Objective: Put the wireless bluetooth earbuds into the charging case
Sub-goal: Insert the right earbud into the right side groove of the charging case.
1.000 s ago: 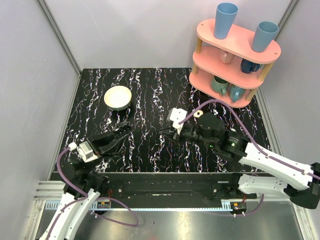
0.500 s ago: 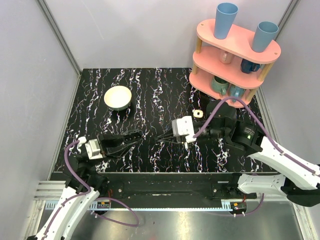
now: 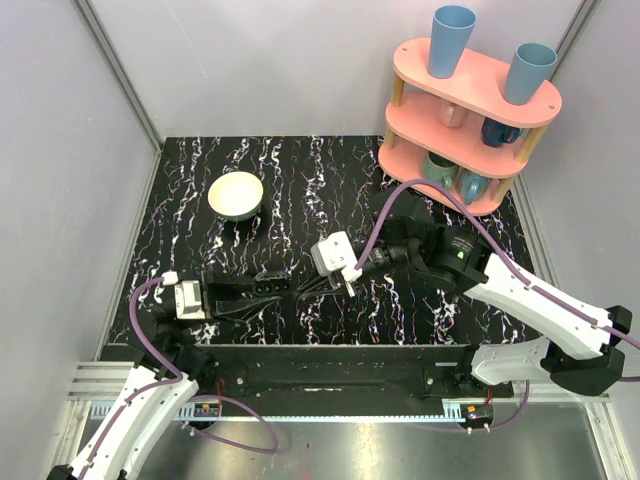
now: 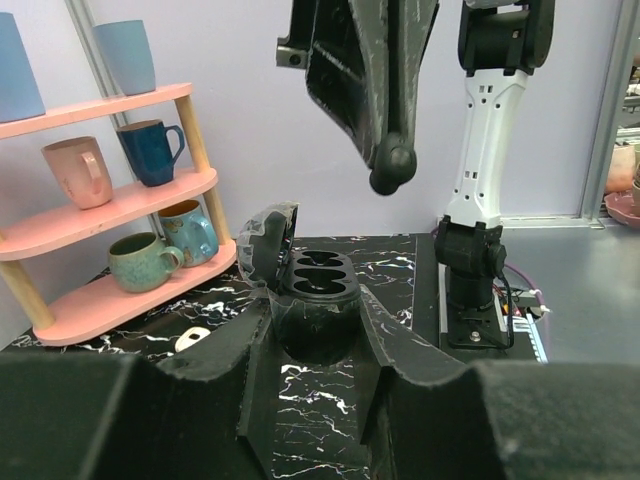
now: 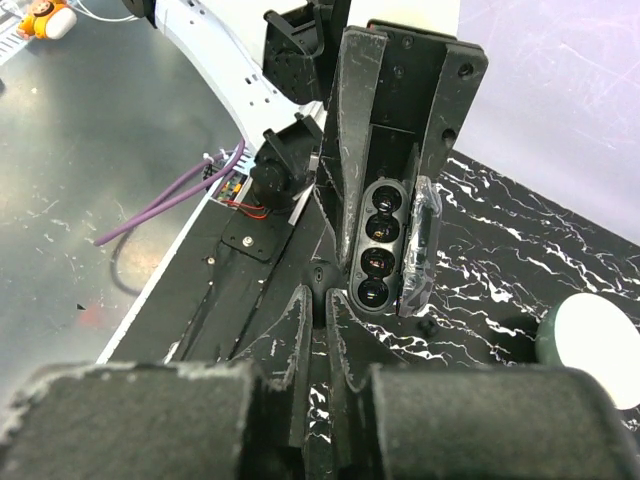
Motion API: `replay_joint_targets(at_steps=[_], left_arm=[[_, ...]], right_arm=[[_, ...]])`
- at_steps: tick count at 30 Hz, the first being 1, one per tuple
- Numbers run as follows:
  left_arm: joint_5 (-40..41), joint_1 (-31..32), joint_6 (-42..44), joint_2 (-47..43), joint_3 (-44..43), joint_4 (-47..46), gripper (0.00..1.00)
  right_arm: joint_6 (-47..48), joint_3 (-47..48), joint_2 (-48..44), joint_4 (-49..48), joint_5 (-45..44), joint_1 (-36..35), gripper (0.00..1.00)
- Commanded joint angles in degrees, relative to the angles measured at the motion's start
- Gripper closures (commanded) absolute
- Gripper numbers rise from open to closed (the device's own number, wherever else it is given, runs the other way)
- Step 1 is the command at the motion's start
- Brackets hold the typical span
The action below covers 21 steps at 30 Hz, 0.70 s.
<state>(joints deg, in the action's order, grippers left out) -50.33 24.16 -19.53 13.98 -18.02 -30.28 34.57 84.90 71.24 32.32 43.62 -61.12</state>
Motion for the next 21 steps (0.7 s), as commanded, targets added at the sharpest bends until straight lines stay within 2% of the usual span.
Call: replay_joint_targets(at_steps=[1,21], left_arm=[[-2.49,-0.34,-1.21,0.43,-1.4,-4.43,1.0],[-2.32,-0.34,-1.48,1.58,-1.58,-4.7,1.0]], right_arm=[[1.55,2.9,0.47,0.2,1.12,0.21,0.99],[3.05,4.31,5.31,-0.06,-4.33,0.21,0.98]])
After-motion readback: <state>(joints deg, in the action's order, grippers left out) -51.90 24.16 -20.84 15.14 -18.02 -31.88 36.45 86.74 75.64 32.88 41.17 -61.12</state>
